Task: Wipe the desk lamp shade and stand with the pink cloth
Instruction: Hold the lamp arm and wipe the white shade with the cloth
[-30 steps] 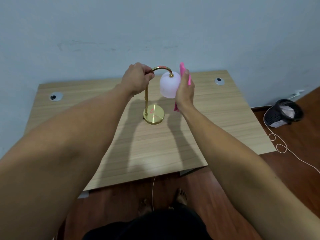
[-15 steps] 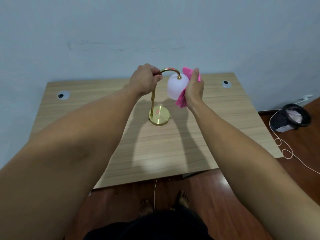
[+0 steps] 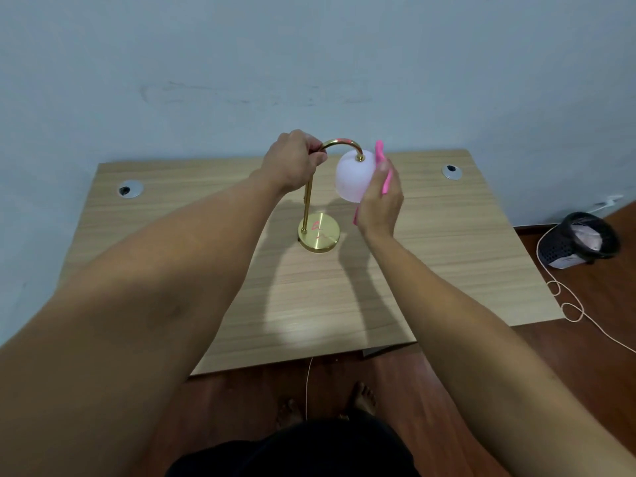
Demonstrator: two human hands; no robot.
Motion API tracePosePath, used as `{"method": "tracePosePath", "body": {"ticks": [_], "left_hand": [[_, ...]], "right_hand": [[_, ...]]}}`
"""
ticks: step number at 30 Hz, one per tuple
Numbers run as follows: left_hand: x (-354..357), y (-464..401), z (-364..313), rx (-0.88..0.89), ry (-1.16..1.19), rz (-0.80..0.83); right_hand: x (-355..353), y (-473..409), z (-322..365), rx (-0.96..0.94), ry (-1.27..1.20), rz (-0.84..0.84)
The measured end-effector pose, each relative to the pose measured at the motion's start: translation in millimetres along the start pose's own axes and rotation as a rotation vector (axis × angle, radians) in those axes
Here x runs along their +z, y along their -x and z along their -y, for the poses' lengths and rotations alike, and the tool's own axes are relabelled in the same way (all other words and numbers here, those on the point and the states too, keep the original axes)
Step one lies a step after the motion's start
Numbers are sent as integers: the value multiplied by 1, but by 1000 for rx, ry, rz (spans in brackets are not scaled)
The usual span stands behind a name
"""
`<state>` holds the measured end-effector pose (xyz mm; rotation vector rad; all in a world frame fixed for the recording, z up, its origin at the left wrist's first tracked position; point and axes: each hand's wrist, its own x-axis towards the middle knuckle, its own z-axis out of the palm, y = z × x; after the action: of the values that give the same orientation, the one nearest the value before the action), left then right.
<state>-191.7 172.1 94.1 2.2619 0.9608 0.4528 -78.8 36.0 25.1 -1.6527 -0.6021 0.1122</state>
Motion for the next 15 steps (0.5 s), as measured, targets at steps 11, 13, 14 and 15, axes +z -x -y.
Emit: {"method": "tracePosePath", "body": {"ticks": [11,13,14,15], "left_hand": [[0,1,-1,-13,13,7],[-1,1,-1,-12,11,4],[-1,1,-1,-13,11,2],[-1,1,-1,-13,9,3]], "right_hand": [[-28,47,-53,48,278,361],[-27,36,-49,427,208,137],[-26,28,-46,589,132,18],[-26,21,-40,703,26,-76]]}}
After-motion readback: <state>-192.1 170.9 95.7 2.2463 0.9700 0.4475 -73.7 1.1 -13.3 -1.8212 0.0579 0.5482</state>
